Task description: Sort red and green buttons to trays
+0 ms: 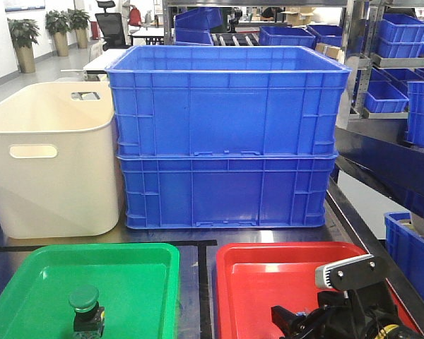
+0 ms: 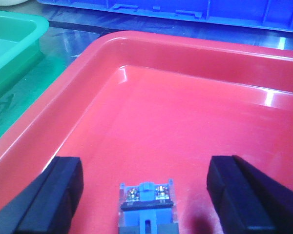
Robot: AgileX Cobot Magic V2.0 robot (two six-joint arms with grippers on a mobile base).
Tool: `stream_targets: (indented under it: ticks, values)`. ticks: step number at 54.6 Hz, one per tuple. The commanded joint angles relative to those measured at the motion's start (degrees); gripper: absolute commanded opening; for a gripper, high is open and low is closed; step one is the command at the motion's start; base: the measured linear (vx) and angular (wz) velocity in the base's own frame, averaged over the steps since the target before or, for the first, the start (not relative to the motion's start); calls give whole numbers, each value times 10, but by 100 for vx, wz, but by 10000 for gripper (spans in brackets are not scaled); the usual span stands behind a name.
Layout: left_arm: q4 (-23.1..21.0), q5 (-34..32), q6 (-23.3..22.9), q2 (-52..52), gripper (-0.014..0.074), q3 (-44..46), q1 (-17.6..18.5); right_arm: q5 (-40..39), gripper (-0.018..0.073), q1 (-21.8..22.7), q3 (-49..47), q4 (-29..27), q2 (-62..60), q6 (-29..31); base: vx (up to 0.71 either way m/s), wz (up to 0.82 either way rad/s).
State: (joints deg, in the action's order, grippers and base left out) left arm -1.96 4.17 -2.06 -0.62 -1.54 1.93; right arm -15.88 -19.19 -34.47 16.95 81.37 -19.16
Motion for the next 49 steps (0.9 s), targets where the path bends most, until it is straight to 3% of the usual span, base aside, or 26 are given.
stream_targets:
  ticks: [1,29,49]
  values:
    - [0,-45,1,-9,-6,13,-1,-43,585,-1,-17,-3,-13,1,0,0]
    - [0,-45,1,-9,-6,13,-1,-42,585,-1,-17,-3,-19,1,0,0]
    - [0,-45,1,-9,-6,13,-1,21,585,-1,-17,0,-197,2,0,0]
